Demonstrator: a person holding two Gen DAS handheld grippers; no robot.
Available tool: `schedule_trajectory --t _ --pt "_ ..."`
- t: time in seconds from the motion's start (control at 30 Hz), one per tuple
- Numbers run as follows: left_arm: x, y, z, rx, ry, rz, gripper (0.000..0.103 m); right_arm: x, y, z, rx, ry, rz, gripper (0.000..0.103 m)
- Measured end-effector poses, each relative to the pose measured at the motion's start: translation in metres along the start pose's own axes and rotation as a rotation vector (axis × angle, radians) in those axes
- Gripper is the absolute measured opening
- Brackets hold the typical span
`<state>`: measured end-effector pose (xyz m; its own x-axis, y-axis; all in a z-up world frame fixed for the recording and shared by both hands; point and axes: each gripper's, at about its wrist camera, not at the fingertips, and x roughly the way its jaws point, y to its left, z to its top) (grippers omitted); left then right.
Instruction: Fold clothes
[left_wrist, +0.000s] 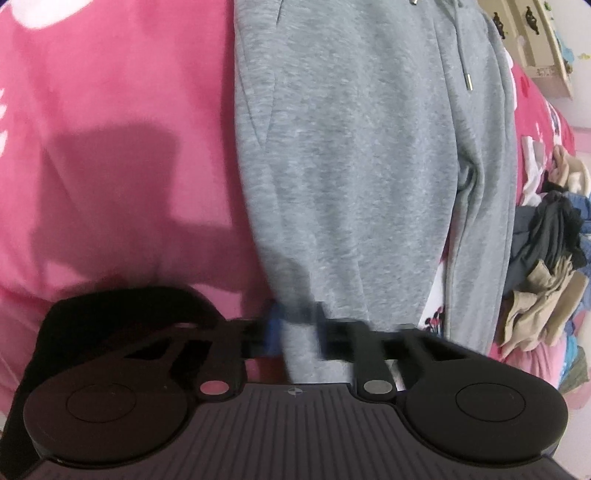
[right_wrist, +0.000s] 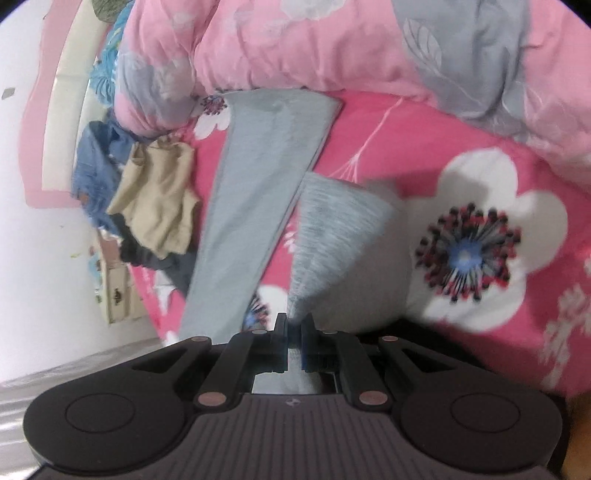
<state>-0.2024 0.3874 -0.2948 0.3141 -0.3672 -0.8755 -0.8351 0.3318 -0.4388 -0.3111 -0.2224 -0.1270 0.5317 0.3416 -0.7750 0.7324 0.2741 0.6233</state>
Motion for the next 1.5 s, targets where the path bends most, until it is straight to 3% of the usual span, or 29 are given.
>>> schedule_trajectory --t 0.07,0.17,0.33,0.4,0.6,0.7,0.77,0.93,0.97,1.0,1.07,1.2,1.43,1.5 --pt "-0.005 -0.006 0.003 0.013 -0.009 -0.005 0.005 0.015 0.004 0.016 -0.025 -0.033 -0.005 0.007" --pt "-0.033 -0.022 0.006 0.082 -0.039 -0.085 0.005 0.023 0.032 0.039 -0.041 -0.047 0.078 0.007" --pt "-0.086 -0.046 -0.005 0.23 -0.11 -0.176 0.005 -0.03 0.078 0.014 -0.281 -0.087 0.159 0.007" --pt "-0.088 -0.039 -0.006 0.244 -0.096 -0.15 0.005 -0.036 0.052 0.003 -0.241 -0.078 0.099 0.007" --pt "-0.054 0.012 -0.002 0.203 -0.027 0.074 0.004 0.016 -0.113 -0.022 0.159 0.054 -0.192 0.007" --pt "-0.047 0.023 0.001 0.183 -0.041 0.152 0.002 0.029 -0.162 -0.033 0.35 0.099 -0.194 0.012" --pt "-0.051 0.024 0.004 0.187 -0.057 0.164 0.002 0.029 -0.179 -0.04 0.426 0.108 -0.195 0.017" --pt "-0.052 0.018 0.009 0.197 -0.026 0.148 0.005 0.013 -0.174 -0.03 0.33 0.071 -0.268 0.03" --pt "-0.049 0.018 0.008 0.197 -0.005 0.143 0.012 0.008 -0.172 -0.026 0.301 0.06 -0.29 0.033" --pt "-0.046 0.017 0.006 0.197 0.014 0.139 0.026 0.003 -0.17 -0.023 0.264 0.048 -0.318 0.035" --pt "-0.039 0.012 0.002 0.2 0.036 0.143 0.036 -0.008 -0.161 -0.017 0.17 0.011 -0.37 0.039" --pt "-0.028 0.008 -0.005 0.205 0.042 0.137 0.043 -0.002 -0.135 0.002 -0.039 -0.049 -0.368 0.043" --pt "-0.016 -0.001 -0.006 0.192 0.021 0.168 0.043 0.069 -0.111 0.034 -0.204 0.004 -0.339 0.044" --pt "-0.013 -0.006 -0.008 0.218 0.012 0.197 0.034 0.083 -0.111 0.036 -0.235 0.028 -0.341 0.039"
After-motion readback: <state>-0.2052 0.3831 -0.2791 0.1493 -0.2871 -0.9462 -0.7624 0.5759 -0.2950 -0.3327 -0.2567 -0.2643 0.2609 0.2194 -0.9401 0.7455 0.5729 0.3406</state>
